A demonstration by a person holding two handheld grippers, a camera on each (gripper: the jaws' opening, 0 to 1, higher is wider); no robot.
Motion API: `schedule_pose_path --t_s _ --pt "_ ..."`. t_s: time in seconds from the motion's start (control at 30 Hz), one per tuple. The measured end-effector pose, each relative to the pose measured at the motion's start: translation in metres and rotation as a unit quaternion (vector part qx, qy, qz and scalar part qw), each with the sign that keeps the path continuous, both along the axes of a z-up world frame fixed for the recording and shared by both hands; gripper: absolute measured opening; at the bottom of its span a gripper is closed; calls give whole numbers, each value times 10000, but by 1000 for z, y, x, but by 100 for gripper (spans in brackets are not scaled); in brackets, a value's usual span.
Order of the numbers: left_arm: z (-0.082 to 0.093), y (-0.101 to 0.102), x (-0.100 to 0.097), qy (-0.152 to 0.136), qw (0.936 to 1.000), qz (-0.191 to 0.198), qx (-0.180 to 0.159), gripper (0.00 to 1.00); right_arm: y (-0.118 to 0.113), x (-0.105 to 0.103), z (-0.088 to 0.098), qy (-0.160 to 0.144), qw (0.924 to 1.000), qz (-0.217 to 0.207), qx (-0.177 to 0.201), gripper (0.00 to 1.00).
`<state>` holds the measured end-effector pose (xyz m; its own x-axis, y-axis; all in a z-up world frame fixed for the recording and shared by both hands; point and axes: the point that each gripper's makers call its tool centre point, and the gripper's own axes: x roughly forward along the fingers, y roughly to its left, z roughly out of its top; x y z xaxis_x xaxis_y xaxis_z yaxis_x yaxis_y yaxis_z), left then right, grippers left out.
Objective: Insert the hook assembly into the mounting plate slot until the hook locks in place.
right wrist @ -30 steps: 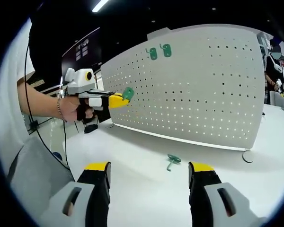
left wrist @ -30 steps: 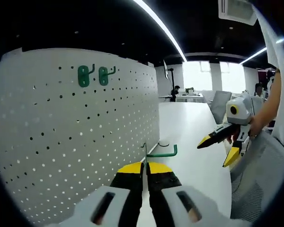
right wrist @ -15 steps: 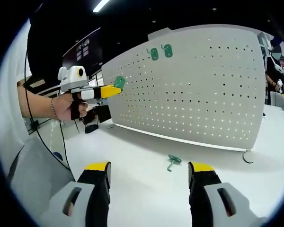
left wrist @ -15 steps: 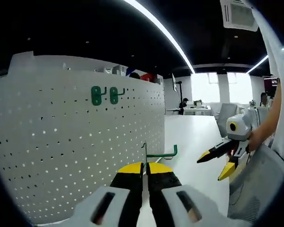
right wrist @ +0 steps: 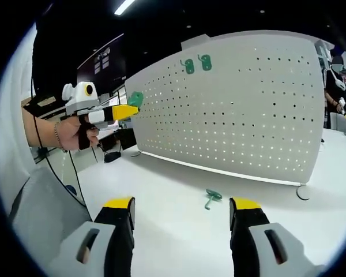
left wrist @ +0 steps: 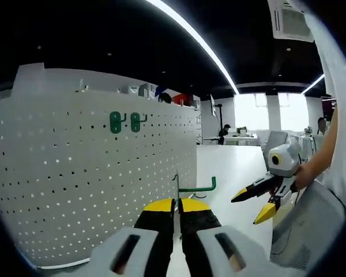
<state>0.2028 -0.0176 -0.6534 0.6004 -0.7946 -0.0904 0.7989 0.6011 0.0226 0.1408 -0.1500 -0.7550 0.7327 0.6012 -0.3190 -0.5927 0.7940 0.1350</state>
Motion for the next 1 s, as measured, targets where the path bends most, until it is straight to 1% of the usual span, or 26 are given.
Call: schedule_pose_path --t_s 0.17,0.27,0.3,0.37,0.47,0.53,0.57,0.63,0.67,0.7,0.83,1.0 --pt "4 -1 2 -34 10000 1 -13 2 0 0 1 -9 10000 6 8 64" --pt "5 -2 3 -46 10000 -5 -11 2 0 1 4 -83 10000 9 26 64" --pt "5 -2 3 -38 10000 -2 -14 2 -1 4 11 -249 9997 -27 46 63" --pt "4 -2 4 -37 10000 5 -8 2 -1 5 20 -325 9992 -55 215 64" --pt "5 -2 4 -11 10000 7 -35 2 -1 5 28 -480 9984 -72 274 64" --pt "7 -2 4 -17 10000 -12 -53 2 0 6 40 -712 9967 -89 380 64" --pt "8 -2 4 -59 10000 -10 -3 2 0 6 45 -764 9960 -102 457 64" --pt "7 -2 4 -52 10000 -13 -6 2 0 7 52 -822 9952 -140 504 64" --pt "8 -2 4 -70 10000 -15 1 2 2 8 66 -1096 9919 -154 629 63" --pt "8 -2 4 -97 9999 -19 20 2 4 8 72 -1188 9906 -125 660 63" --pt "7 -2 4 -74 10000 -13 21 2 6 8 80 -1255 9894 -133 717 62" --pt "7 0 4 -63 10000 14 11 2 7 8 79 -1232 9897 -122 715 62"
